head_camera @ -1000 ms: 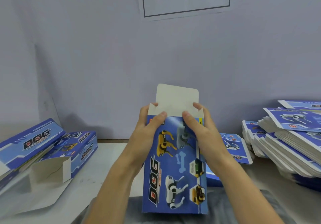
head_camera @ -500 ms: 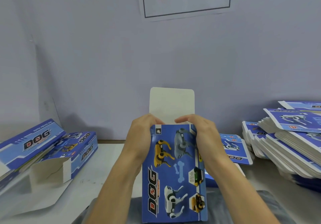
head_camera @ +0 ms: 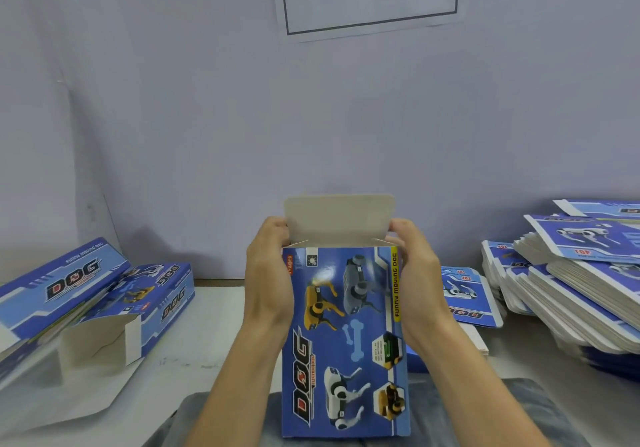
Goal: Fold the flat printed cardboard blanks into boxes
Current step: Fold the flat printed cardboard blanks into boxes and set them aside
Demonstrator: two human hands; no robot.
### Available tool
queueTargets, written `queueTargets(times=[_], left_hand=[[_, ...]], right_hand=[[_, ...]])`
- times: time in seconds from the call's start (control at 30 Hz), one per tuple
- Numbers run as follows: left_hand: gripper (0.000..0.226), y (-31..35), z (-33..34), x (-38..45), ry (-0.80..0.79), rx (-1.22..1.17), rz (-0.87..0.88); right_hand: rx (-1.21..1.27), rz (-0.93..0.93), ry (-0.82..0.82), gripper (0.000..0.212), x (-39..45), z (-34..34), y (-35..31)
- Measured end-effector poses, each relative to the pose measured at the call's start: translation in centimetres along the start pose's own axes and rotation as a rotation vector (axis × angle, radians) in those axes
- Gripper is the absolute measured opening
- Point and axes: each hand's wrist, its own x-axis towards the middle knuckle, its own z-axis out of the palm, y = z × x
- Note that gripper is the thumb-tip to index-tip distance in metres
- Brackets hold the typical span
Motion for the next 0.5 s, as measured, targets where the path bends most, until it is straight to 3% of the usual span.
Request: queueTargets(times=[0.2,0.27,0.33,0.4,0.5], left_hand=[[0.035,0.3,0.0,-0.1,0.086,0.072,-0.021],[0.033,0.2,0.1,0.0,0.072,0.073,-0.014],[0.033,0.0,0.1,0.1,0.052,0.03,-0.05],[0.039,-0.5,-0.3,0.5,0.042,-0.021,-0.104],[0.036,0.0,-0.8,0.6,-0.051,-0.096,-0.171]], right_hand=[[-0.055,0.032,0.152,0.051,0.0,0.2,0.3],[0.028,0.001,0.097,0.05,-0.2,0.1,0.3],[0.08,-0.04,-0.065,0.033,-0.3,-0.2,0.5],[0.027,-0.048,-0.17,0.045,-0.3,-0.6,0.4],[-0.083,-0.122,-0.12,0.062,0.5,-1.2,0.0]])
